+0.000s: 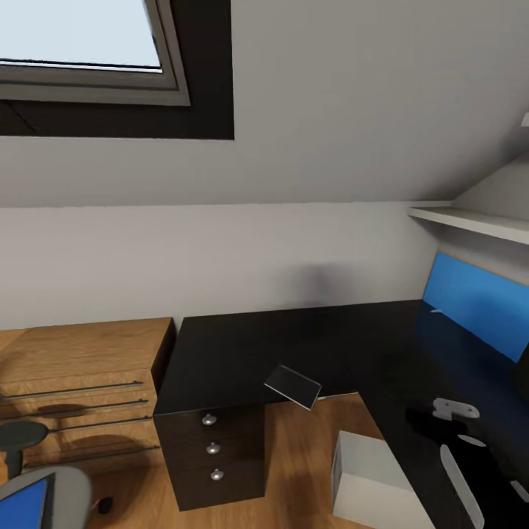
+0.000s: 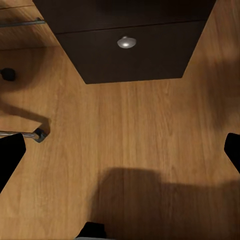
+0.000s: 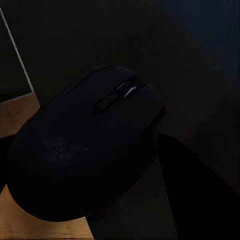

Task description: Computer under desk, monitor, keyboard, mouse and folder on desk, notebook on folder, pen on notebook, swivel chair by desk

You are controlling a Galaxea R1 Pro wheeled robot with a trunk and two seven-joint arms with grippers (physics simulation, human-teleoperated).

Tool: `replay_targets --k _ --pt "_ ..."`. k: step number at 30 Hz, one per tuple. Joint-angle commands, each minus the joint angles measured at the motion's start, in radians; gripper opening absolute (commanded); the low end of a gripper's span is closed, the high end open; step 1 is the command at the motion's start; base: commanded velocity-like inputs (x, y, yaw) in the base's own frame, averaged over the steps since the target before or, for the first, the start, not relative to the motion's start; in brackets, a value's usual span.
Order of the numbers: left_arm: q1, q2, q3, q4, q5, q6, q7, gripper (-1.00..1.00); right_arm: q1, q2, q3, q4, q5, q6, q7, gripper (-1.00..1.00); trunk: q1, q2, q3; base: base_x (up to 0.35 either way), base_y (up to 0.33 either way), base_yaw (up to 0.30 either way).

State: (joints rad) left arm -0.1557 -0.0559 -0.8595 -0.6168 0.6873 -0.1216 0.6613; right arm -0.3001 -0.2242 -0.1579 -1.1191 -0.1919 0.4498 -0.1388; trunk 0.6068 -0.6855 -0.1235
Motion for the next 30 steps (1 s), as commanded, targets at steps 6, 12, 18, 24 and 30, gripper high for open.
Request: replay_targets --k 6,12,18,24,30 --pt "-0.001 0.001 -0.008 -0.001 0.011 -0.008 0.006 1.00 -0.032 -0.047 -0.041 0.078 -0.008 0.009 0.041 -1.00 0.000 -0.001 -0.002 0.005 -0.004 0.000" --pt "-0.001 0.001 -0.008 -0.001 0.011 -0.009 0.006 1.00 -0.087 -0.068 -0.048 0.174 -0.008 0.014 0.041 -1.00 0.000 -0.001 -0.002 0.000 0.000 0.000" --pt "-0.001 0.001 -0.009 0.000 0.011 -0.008 0.006 1.00 -0.132 -0.108 -0.050 0.256 -0.008 0.039 0.039 -1.00 0.000 -0.001 -0.002 0.000 0.000 0.000" --pt "-0.002 0.001 -0.009 -0.001 0.011 -0.008 0.006 1.00 -0.139 -0.119 -0.050 0.267 -0.008 0.075 0.020 -1.00 0.000 -0.001 -0.002 0.000 0.000 0.000" --pt "-0.001 0.001 -0.008 0.000 0.011 -0.008 0.006 1.00 -0.140 -0.119 -0.050 0.279 -0.008 0.075 -0.023 -1.00 0.000 -0.001 -0.002 -0.012 -0.009 0.000"
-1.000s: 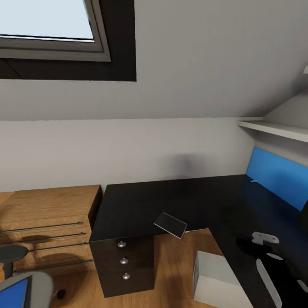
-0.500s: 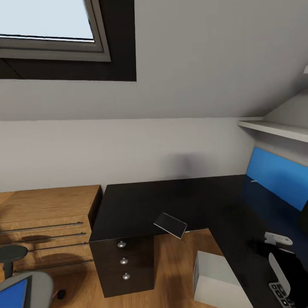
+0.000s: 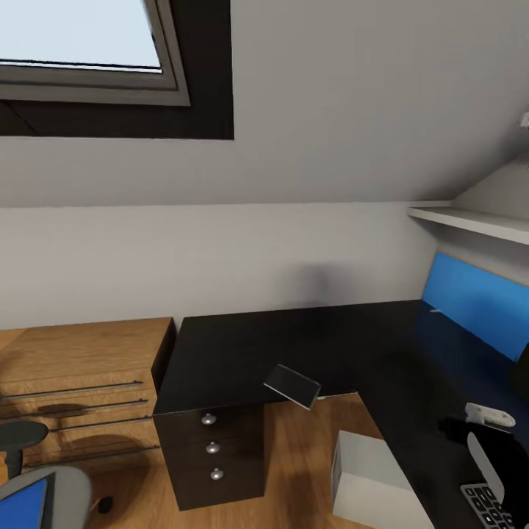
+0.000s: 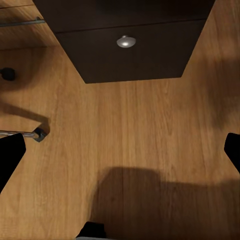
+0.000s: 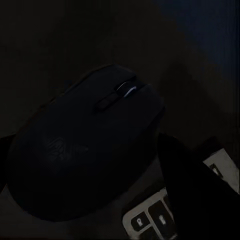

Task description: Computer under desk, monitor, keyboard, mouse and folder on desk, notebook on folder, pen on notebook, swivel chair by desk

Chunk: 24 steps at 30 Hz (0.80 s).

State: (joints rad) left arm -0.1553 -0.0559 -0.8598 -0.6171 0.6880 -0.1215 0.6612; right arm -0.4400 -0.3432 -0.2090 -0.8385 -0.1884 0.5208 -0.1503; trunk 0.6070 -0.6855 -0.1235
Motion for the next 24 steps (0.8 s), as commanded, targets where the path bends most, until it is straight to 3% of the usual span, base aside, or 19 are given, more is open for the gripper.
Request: replay_targets --k 1,9,20,24 --pt "-0.002 0.001 -0.008 0.000 0.011 -0.008 0.006 1.00 -0.002 0.000 0.002 0.005 -0.011 0.003 -0.015 -1.00 0.000 -0.001 -0.002 -0.132 -0.102 0.000" --pt "-0.002 0.001 -0.007 -0.001 0.008 -0.009 0.007 1.00 -0.036 0.001 0.002 0.084 -0.010 -0.005 -0.021 -1.00 0.000 -0.001 -0.002 -0.058 -0.041 0.000" --pt "-0.002 0.001 -0.007 -0.001 0.007 -0.009 0.008 1.00 -0.048 0.001 0.002 0.112 -0.010 -0.011 -0.023 -1.00 0.000 -0.001 -0.002 -0.001 -0.001 0.000" --pt "-0.001 0.001 -0.008 -0.001 0.007 -0.010 0.008 1.00 -0.086 0.001 0.003 0.196 -0.009 -0.072 -0.022 -1.00 0.000 -0.001 -0.002 0.000 0.000 0.000"
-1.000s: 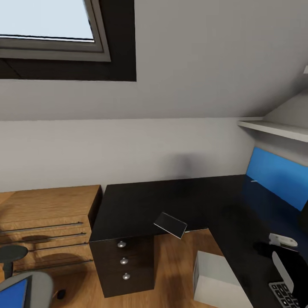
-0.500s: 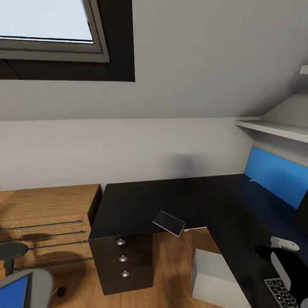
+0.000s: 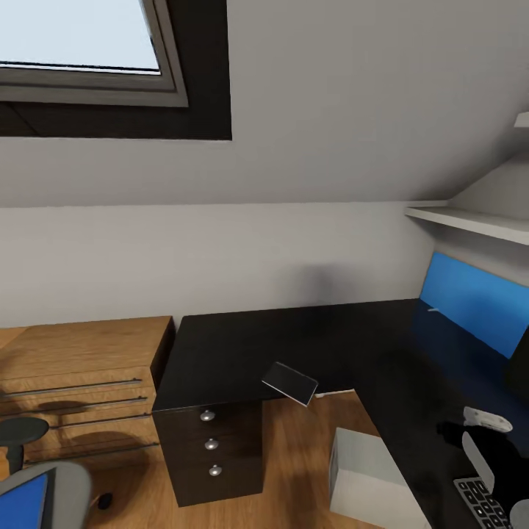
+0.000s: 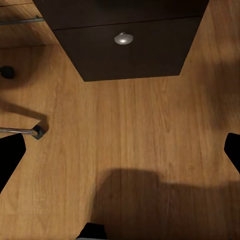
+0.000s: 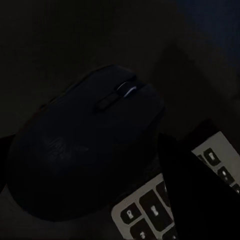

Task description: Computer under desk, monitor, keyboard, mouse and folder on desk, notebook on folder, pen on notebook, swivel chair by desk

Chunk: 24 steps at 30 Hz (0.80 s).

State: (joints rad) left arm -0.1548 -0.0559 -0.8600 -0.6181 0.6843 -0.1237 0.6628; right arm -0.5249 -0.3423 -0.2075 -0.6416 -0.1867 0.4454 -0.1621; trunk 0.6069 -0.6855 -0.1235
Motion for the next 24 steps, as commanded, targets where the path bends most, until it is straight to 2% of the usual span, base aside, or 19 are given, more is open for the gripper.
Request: replay_targets --k 1,3,6,9,14,18,24 --pt "-0.002 0.001 -0.007 0.000 0.011 -0.008 0.006 1.00 -0.011 -0.001 0.001 0.018 -0.010 -0.013 -0.010 -1.00 0.000 -0.002 -0.002 0.000 0.000 0.000" --pt "-0.002 0.001 -0.007 0.000 0.011 -0.008 0.006 1.00 -0.062 -0.003 0.002 0.118 -0.009 -0.094 -0.010 -1.00 0.000 -0.002 -0.002 0.000 0.000 0.000" --pt "-0.002 0.001 -0.007 0.000 0.011 -0.008 0.006 1.00 -0.101 -0.011 0.002 0.204 -0.008 -0.164 -0.011 -1.00 0.000 -0.002 -0.002 0.000 0.000 0.000" --pt "-0.002 0.001 -0.008 0.000 0.011 -0.008 0.006 1.00 -0.112 -0.015 0.002 0.233 -0.008 -0.187 -0.012 -1.00 0.000 -0.002 -0.002 0.000 0.000 0.000" --pt "-0.002 0.001 -0.008 0.000 0.011 -0.008 0.006 1.00 -0.117 -0.016 0.002 0.259 -0.009 -0.240 -0.065 -1.00 0.000 -0.002 -0.002 0.000 0.000 0.000" --pt "-0.002 0.000 -0.008 0.000 0.011 -0.008 0.006 1.00 -0.140 -0.017 0.002 0.326 -0.013 -0.296 -0.096 -1.00 0.000 -0.002 -0.002 0.000 0.000 0.000" --pt "-0.002 0.001 -0.007 -0.003 0.011 -0.014 0.006 1.00 -0.164 -0.017 0.001 0.371 -0.014 -0.309 -0.103 -1.00 0.000 -0.002 -0.002 0.000 0.000 0.000"
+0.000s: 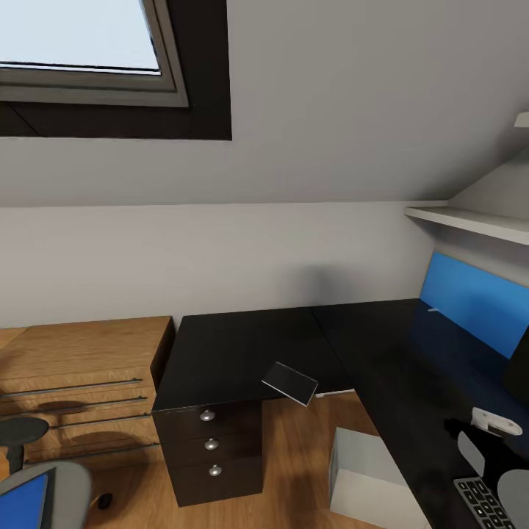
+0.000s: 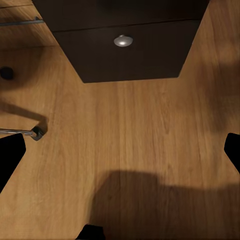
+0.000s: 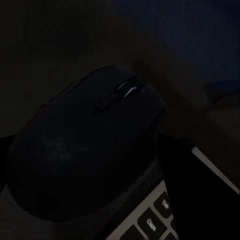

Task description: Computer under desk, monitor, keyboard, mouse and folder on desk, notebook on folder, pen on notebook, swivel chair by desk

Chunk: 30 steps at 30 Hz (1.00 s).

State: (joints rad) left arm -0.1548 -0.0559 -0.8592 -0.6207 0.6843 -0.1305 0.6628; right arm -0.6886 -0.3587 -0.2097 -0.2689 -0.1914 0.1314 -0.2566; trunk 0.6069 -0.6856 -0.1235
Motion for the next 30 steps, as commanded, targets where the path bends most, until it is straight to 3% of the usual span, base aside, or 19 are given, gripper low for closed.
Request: replay_targets --k 1,8,30 --pt "-0.002 0.001 -0.007 -0.002 0.011 -0.016 0.006 1.00 -0.001 0.000 0.004 0.000 -0.009 0.005 -0.008 -1.00 0.000 -0.001 -0.002 0.000 0.000 0.000" --pt "-0.002 0.002 -0.001 -0.007 0.012 -0.110 0.007 1.00 -0.004 0.000 0.004 0.002 -0.010 0.007 -0.009 -1.00 0.004 -0.008 -0.005 0.000 0.000 0.000" --pt "-0.002 0.002 0.000 -0.007 0.014 -0.126 0.008 1.00 -0.005 0.000 0.004 0.002 -0.010 0.011 -0.009 -1.00 0.088 -0.162 -0.074 0.000 0.000 0.000"
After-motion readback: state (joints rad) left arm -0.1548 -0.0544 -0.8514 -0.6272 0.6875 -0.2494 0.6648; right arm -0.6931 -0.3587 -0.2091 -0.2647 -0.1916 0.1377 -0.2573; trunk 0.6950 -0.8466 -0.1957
